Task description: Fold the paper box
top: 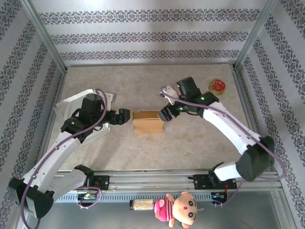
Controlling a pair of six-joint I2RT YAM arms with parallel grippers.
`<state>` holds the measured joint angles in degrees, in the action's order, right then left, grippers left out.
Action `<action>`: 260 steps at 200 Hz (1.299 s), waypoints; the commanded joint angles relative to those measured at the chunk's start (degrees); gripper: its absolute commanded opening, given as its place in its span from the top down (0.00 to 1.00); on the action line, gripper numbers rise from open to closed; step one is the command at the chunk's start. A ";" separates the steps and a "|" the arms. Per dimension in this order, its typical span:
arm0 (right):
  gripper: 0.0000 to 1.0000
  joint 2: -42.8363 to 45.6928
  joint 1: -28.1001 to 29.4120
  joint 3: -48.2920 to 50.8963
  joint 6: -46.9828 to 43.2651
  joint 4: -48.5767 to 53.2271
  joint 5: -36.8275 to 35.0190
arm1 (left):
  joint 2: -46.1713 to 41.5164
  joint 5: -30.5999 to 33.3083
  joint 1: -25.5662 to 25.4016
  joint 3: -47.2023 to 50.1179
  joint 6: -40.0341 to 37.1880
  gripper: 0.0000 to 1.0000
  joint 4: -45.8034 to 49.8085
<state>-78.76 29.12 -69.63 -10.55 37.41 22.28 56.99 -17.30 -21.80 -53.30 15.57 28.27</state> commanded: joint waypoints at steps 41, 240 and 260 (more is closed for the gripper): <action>0.48 9.26 -4.53 11.38 10.47 -7.90 0.97 | 5.78 -5.07 -2.17 -4.98 -13.14 0.04 3.48; 0.83 2.42 -3.20 9.07 8.03 -9.73 3.62 | 10.39 1.54 -2.32 -5.30 -10.56 0.31 3.75; 0.84 2.21 -2.92 8.70 8.17 -9.28 3.38 | 11.26 -3.54 -2.31 -5.38 -11.34 0.33 3.42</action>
<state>-76.55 25.56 -59.13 -1.83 27.57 25.17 67.33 -16.64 -23.31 -56.95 4.43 31.09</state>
